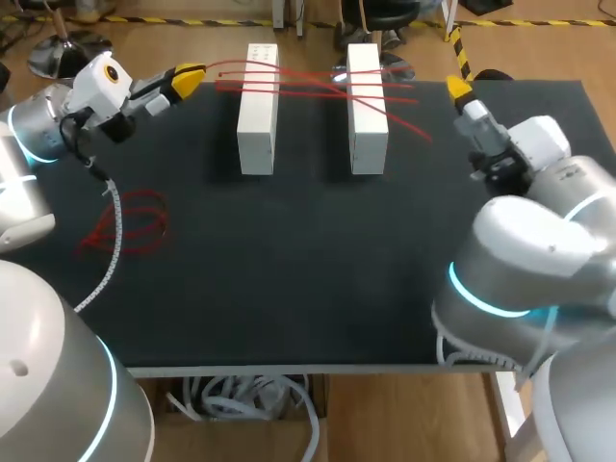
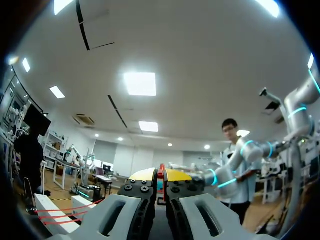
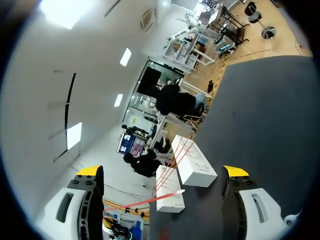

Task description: Grab the tape and strap the tape.

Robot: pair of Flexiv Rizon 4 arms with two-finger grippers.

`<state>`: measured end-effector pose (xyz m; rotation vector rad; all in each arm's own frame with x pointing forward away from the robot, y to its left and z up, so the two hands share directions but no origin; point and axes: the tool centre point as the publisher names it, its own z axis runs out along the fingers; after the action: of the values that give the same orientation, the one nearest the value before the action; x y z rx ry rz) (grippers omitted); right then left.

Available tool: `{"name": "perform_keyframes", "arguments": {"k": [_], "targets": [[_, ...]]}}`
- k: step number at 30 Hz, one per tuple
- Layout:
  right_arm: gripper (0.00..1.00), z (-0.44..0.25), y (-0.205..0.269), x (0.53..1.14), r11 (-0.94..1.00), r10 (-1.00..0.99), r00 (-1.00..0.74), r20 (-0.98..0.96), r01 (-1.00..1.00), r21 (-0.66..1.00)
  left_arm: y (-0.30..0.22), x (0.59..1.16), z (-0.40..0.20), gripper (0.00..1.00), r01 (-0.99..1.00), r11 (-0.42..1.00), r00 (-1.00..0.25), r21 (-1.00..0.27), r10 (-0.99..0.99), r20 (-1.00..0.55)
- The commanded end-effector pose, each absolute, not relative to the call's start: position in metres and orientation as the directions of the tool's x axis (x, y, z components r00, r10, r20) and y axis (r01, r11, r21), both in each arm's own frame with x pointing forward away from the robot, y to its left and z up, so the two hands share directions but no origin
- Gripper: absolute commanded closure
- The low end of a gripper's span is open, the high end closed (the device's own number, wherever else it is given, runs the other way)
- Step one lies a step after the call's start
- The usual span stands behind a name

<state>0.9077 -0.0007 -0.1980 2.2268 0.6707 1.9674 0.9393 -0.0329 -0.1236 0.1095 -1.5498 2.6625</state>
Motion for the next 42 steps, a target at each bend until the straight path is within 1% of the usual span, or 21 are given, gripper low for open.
{"name": "perform_keyframes", "arguments": {"k": [1,16,42], "targets": [[0.00,-0.196,0.012,0.898,-0.933,0.360,0.081,0.930,0.059,0.356,-0.033,0.938,-0.124,1.00,-0.085,-0.494,-0.996,-0.865,0.012,0.091],[0.00,-0.207,0.046,0.898,-0.988,0.156,0.113,0.981,0.031,0.153,-0.033,0.938,-0.124,1.00,-0.085,-0.494,-0.996,-0.865,0.012,0.091],[0.00,-0.201,0.093,0.926,-0.995,-0.066,0.086,0.994,0.066,-0.072,-0.033,0.938,-0.124,1.00,-0.085,-0.494,-0.996,-0.865,0.012,0.091]]}}
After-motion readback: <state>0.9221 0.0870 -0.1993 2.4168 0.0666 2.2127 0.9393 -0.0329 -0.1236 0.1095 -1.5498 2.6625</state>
